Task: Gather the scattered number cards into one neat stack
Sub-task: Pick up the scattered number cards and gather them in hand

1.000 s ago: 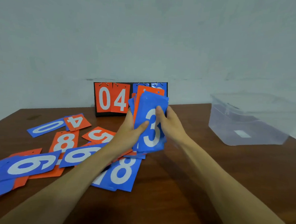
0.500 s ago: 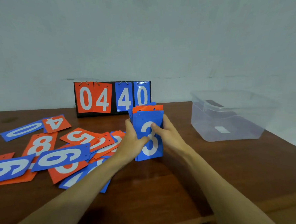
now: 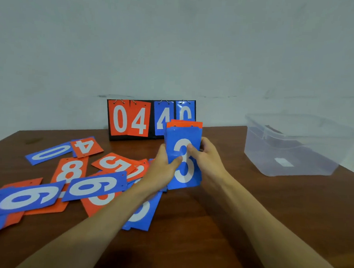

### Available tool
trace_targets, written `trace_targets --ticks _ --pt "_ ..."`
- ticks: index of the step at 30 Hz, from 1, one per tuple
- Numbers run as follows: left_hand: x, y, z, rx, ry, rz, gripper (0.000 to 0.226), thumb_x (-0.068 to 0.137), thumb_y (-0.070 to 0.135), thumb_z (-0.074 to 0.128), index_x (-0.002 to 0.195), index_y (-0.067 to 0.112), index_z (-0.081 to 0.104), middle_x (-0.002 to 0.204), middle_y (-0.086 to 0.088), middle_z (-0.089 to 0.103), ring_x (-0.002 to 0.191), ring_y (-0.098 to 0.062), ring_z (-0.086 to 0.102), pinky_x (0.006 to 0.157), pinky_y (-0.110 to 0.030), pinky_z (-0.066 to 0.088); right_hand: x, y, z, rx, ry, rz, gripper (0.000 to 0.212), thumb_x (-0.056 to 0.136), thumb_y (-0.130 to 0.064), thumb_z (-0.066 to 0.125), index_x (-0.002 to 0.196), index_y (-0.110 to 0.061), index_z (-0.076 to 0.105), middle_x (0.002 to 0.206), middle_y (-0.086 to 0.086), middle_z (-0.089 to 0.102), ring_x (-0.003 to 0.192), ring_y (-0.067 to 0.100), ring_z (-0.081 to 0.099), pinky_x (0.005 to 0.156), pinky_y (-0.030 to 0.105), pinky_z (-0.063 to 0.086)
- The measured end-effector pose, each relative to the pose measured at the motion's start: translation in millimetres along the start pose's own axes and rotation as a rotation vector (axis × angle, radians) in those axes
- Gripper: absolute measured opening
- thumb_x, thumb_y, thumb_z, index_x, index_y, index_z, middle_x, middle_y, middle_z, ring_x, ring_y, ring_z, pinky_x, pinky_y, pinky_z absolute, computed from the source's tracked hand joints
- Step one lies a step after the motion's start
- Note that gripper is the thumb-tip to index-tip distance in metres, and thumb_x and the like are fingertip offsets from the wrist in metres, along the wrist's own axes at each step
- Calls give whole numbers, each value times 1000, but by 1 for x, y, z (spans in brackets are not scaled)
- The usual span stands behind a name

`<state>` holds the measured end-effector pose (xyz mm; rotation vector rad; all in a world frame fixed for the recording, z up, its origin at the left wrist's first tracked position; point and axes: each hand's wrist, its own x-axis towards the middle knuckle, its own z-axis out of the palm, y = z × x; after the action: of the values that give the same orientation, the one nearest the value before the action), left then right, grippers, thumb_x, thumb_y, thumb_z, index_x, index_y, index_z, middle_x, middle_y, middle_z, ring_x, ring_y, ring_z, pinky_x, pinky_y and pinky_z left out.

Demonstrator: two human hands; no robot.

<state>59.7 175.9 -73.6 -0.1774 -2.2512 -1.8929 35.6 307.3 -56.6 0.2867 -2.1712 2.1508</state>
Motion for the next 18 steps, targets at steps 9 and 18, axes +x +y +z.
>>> trace_targets --ticks 9,18 --pt "-13 -11 -125 -322 306 -134 21 93 11 55 112 19 56 103 -7 71 81 -22 71 64 -34 58 15 4 74 -557 -141 -13 25 94 -36 52 104 -16 62 106 -2 64 100 13 60 90 33 49" --pt "-17 -33 -202 -749 361 -285 20 85 20 61 103 14 64 106 -10 71 92 -28 68 91 -52 50 4 30 148 -1262 -448 -214 72 81 -72 45 116 -10 57 116 7 49 111 24 42 99 38 36"
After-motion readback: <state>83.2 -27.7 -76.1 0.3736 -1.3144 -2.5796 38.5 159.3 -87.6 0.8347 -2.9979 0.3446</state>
